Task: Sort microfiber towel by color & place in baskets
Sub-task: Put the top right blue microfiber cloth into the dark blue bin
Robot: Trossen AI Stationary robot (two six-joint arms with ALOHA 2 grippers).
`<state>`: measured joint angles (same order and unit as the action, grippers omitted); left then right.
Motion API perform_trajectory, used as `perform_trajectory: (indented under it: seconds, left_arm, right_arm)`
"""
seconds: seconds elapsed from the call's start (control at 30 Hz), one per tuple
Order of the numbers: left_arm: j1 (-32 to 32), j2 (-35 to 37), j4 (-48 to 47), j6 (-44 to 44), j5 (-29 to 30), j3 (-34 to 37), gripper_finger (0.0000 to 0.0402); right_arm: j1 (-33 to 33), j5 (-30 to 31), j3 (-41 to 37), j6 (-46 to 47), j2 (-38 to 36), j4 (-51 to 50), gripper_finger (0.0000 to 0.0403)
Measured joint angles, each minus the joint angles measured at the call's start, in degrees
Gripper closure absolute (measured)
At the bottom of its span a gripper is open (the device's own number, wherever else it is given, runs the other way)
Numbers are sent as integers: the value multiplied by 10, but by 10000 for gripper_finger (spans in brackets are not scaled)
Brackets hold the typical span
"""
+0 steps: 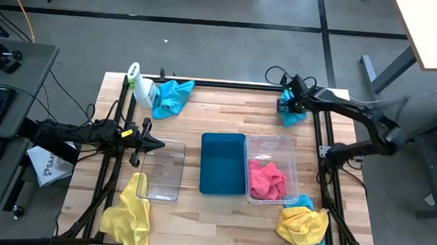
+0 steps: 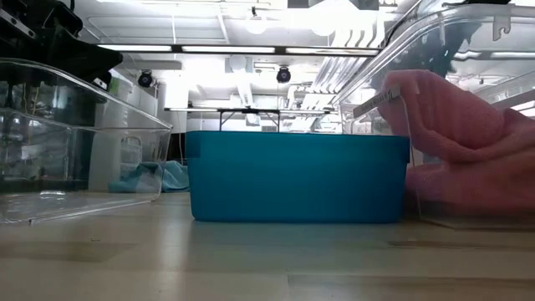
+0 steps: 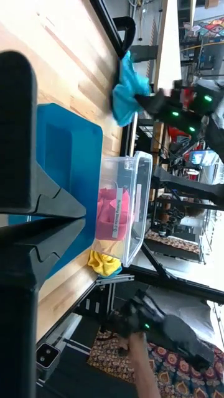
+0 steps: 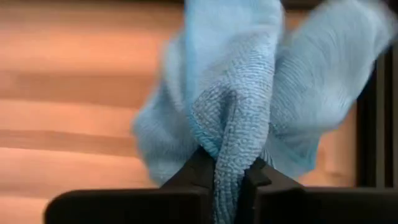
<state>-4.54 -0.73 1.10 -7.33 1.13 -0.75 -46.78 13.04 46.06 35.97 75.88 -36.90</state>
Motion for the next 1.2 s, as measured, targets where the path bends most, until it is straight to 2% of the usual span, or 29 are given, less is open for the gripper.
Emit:
perform_trajectory:
  seconds: [0.07, 0.23, 0.37, 0.57, 0.7, 0.8, 0.93, 1.1, 1.2]
  left_arm:
    - [0, 0, 0, 0, 0, 0, 401]
    - [0, 0, 0, 0, 0, 0, 401]
    - [0, 0, 0, 0, 0, 0, 401]
    - [0, 0, 0, 0, 0, 0, 401]
    - [0, 0, 0, 0, 0, 0, 401]
    - [0, 0, 0, 0, 0, 0, 401]
    - [0, 0, 0, 0, 0, 0, 401]
    - [0, 0, 0, 0, 0, 0, 401]
    - [0, 0, 0, 0, 0, 0, 401]
  right_arm:
    - [15, -13, 0, 0, -53, 22, 397]
    - [53, -91, 0, 12, -178, 137, 399]
    - [106, -136, 0, 43, -222, 237, 400]
    - [233, -169, 0, 56, -210, 404, 402]
    - [320, -172, 1, 62, -182, 466, 402]
    - [376, -171, 1, 80, -156, 477, 402]
    - [447, -138, 0, 111, -126, 477, 402]
    - [505, -61, 2, 166, -103, 473, 403]
    - [526, -19, 41, 180, -82, 422, 403]
